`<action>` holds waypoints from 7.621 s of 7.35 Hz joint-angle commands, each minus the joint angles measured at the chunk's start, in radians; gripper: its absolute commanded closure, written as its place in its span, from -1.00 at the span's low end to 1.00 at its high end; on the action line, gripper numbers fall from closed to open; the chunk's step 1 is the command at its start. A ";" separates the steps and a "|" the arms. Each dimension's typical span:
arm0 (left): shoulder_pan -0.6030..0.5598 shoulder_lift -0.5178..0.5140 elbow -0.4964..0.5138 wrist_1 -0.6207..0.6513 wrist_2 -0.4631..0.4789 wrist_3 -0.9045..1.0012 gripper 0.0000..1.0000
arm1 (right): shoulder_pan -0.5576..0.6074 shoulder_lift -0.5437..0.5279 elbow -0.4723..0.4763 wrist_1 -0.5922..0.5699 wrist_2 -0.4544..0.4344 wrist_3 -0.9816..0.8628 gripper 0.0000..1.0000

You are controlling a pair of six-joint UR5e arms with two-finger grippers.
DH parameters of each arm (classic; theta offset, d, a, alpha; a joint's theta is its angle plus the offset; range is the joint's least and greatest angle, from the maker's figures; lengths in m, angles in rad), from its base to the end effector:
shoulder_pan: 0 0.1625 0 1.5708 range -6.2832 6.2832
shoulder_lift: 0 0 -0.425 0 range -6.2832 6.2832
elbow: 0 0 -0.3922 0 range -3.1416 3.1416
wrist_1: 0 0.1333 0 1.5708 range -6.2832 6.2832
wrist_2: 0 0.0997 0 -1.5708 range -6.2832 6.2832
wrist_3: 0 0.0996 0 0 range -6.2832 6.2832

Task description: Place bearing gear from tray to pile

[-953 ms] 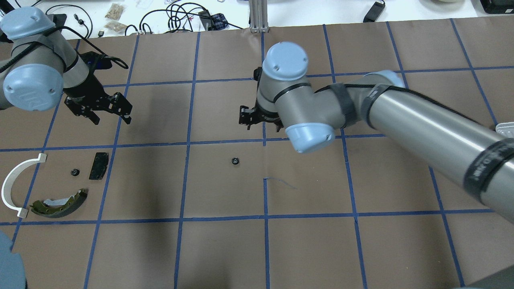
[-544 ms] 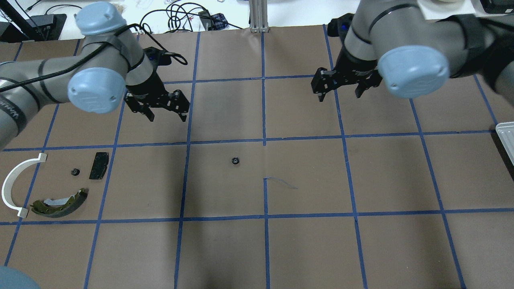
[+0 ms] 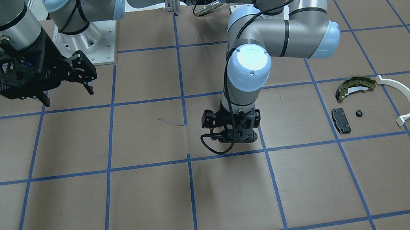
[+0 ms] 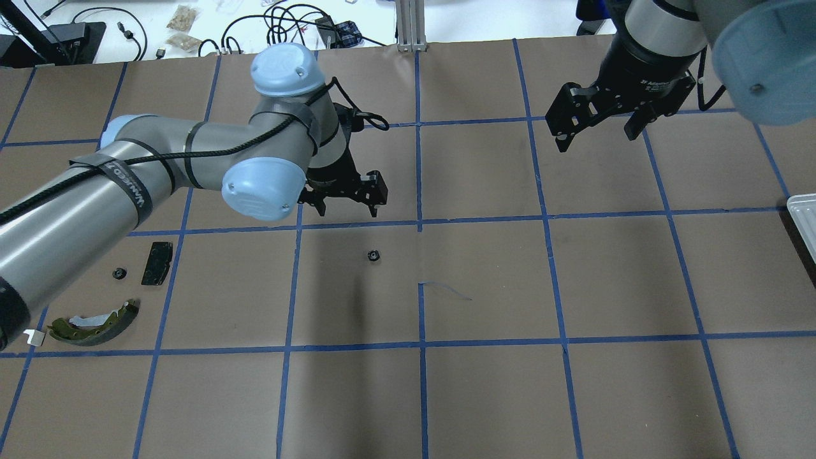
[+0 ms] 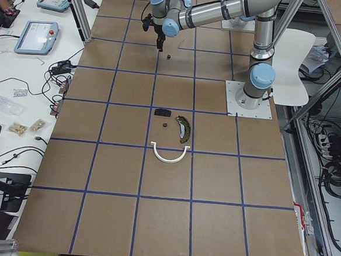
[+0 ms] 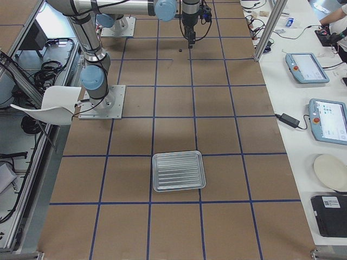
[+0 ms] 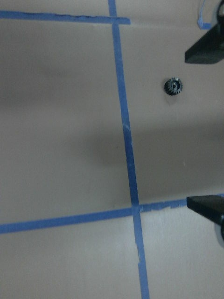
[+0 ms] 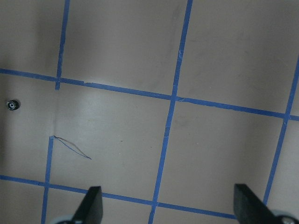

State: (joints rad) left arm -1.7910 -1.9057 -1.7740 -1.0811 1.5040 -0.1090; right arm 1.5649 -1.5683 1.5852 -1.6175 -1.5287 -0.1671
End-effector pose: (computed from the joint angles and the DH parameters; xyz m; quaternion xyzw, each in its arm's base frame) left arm -0.2613 -0.5269 0.2588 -0.0547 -0.9977 -0.0293 0.0290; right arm 0.1346 -0.4966 0.4844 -0.0808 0.9964 -0.0167 0.0197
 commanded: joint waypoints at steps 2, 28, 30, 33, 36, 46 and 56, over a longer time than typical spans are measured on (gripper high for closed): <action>-0.041 -0.045 -0.134 0.224 -0.007 -0.024 -1.00 | 0.003 -0.007 0.009 -0.005 -0.095 0.142 -1.00; 0.821 -0.044 0.101 -0.215 0.125 0.656 1.00 | 0.012 -0.024 -0.008 -0.028 -0.088 0.209 -1.00; 0.869 -0.094 0.097 -0.214 0.125 0.678 1.00 | 0.012 -0.022 -0.008 -0.030 -0.088 0.209 -1.00; 0.890 -0.128 0.076 -0.207 0.154 0.681 1.00 | 0.015 -0.024 -0.002 -0.030 -0.085 0.213 -1.00; 0.909 -0.144 0.065 -0.206 0.160 0.680 1.00 | 0.018 -0.025 0.002 -0.028 -0.080 0.222 -1.00; 0.834 -0.066 0.157 -0.253 0.150 0.661 -1.00 | 0.021 -0.044 0.004 -0.028 -0.083 0.212 -1.00; 0.158 0.186 0.366 -0.513 0.070 0.108 -1.00 | 0.007 -0.042 -0.010 0.053 -0.028 0.212 -1.00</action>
State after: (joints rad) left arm -1.5854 -1.7325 -1.4100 -1.6048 1.5788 0.0599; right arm 1.5736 -1.6107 1.5777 -1.5887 -1.5465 0.0532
